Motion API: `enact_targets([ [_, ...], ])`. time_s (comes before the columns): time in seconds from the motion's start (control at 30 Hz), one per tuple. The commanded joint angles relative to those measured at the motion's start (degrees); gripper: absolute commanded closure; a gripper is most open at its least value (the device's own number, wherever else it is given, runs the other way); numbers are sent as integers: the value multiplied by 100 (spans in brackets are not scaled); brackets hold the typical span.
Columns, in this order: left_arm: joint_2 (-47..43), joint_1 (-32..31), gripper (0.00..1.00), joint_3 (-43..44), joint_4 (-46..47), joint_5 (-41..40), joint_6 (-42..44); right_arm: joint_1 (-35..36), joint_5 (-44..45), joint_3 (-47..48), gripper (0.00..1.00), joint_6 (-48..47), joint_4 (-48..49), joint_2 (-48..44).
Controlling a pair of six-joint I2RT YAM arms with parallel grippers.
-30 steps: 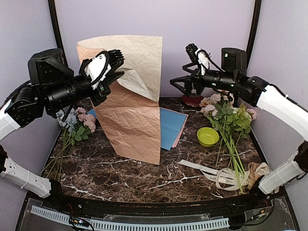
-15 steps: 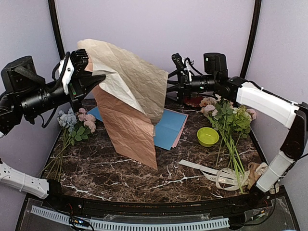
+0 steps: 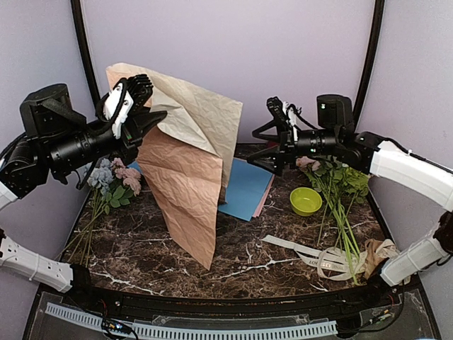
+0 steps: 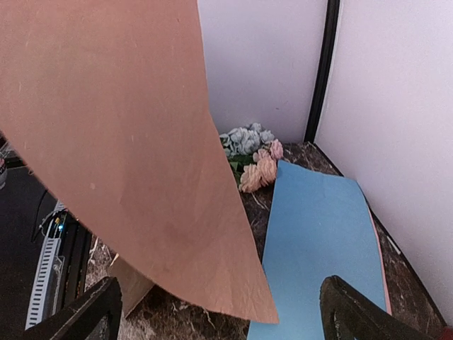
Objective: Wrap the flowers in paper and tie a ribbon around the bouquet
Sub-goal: Unfold the folded wrapping paper at the center of the board.
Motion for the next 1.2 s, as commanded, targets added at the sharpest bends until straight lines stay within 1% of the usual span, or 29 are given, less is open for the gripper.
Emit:
enact_targets([
  [0.0, -245, 6, 100, -114, 167, 73, -23, 344, 230, 236, 5, 214, 901, 343],
  [0.1, -279, 6, 100, -136, 106, 84, -139, 413, -138, 784, 11, 296, 724, 762],
  [0.2, -275, 6, 100, -169, 103, 7, -206, 543, -579, 1001, 13, 115, 312, 883],
  [0.37, -281, 6, 100, -341, 409, -358, -17, 647, -225, 592, 9, -198, -40, 482],
  [0.5, -352, 6, 100, -398, 529, -353, 77, 665, 220, 425, 5, -334, -434, 197],
  [0.6, -370, 7, 100, -428, 522, -303, 91, 747, 188, 557, 5, -268, -585, 172],
  [0.67, -372, 14, 100, -464, 539, -291, 104, 922, 124, 636, 9, -149, -447, 219],
  [0.83, -387, 6, 100, -484, 493, -236, 31, 1102, 173, 681, 25, 554, 568, 445],
  [1.0, -463, 6, 100, -508, 379, -228, -26, 1086, 475, 560, 48, 888, 1343, 422],
  [1.07, -496, 6, 100, -530, 362, -206, -28, 1083, 478, 528, 59, 1035, 1546, 453],
  [1.1, -507, 7, 100, -545, 345, -204, -36, 1081, 477, 555, 68, 1079, 1564, 481],
  [1.13, -516, 6, 100, -556, 338, -210, -36, 1085, 488, 594, 76, 1114, 1537, 511],
  [1.17, -527, 6, 100, -567, 324, -218, -46, 1080, 467, 653, 79, 1132, 1494, 543],
])
